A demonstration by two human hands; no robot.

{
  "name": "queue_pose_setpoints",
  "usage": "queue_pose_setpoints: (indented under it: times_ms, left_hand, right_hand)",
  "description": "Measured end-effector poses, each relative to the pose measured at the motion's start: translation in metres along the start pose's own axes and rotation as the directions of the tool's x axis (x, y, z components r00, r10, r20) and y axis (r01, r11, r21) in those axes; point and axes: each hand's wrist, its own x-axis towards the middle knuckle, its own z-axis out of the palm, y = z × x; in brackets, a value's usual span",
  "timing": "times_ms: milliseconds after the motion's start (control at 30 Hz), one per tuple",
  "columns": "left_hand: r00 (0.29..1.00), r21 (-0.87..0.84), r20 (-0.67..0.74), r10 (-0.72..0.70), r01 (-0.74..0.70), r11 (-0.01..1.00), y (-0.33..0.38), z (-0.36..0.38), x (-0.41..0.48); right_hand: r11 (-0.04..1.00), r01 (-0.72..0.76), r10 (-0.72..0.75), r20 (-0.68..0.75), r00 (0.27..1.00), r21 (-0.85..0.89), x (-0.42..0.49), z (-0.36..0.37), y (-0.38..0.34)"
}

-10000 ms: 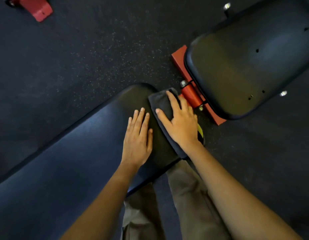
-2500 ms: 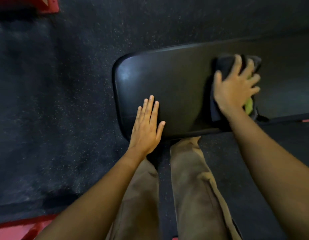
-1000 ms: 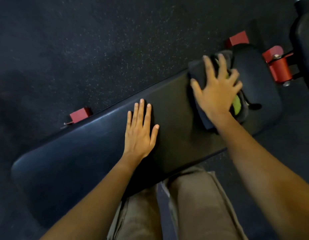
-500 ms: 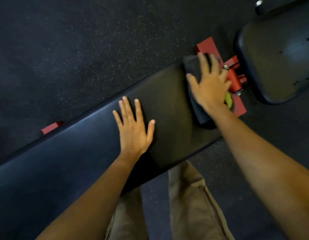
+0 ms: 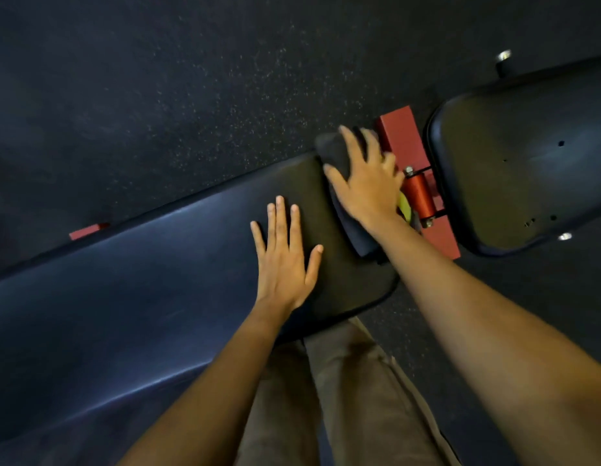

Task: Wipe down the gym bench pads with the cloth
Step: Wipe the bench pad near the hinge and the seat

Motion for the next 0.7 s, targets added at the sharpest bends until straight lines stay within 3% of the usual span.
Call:
queue_pose_setpoints:
  times_ms: [100, 233, 267, 300, 333, 400, 433, 567, 700]
  left_hand:
    - [0.999, -0.04, -0.052, -0.014, 0.012, 0.999, -0.001, 0.002, -0.007]
    - [0.995, -0.081, -0.089, -0.047, 0.04, 0.996, 0.002, 0.006, -0.022]
    - [0.994, -0.084, -0.094, -0.058, 0.05, 0.995, 0.004, 0.008, -0.025]
    - [0.992, -0.088, -0.096, -0.077, 0.069, 0.994, 0.006, 0.01, -0.027]
    - [0.989, -0.085, -0.104, -0.107, 0.098, 0.992, 0.009, 0.012, -0.031]
    - [0.981, -0.074, -0.122, -0.15, 0.142, 0.987, 0.017, 0.016, -0.034]
    - [0.979, -0.069, -0.126, -0.161, 0.153, 0.986, 0.022, 0.018, -0.036]
    - [0.98, -0.058, -0.111, -0.165, 0.16, 0.985, 0.058, 0.033, -0.054]
    - [0.987, -0.079, -0.1, -0.124, 0.116, 0.99, 0.087, 0.042, -0.073]
  right_hand:
    - [0.958, 0.254, -0.251, 0.036, 0.967, -0.136, 0.013, -0.002, -0.025]
    - [0.822, 0.536, -0.55, -0.027, 0.834, -0.192, -0.042, 0.005, 0.023]
    - [0.84, 0.511, -0.527, -0.052, 0.848, -0.181, -0.057, 0.007, 0.041]
    - [0.904, 0.406, -0.418, -0.067, 0.906, -0.134, -0.068, 0.009, 0.054]
    - [0.97, 0.239, -0.241, -0.074, 0.968, -0.039, -0.078, 0.01, 0.062]
    - [0.994, -0.046, 0.048, -0.021, 0.999, 0.098, -0.095, 0.014, 0.064]
    - [0.995, -0.046, 0.048, -0.014, 0.999, 0.084, -0.104, 0.014, 0.063]
    - [0.976, 0.207, -0.207, 0.005, 0.978, -0.073, -0.145, 0.012, 0.091]
    - [0.978, 0.208, -0.21, 0.13, 0.969, 0.028, -0.185, 0.011, 0.133]
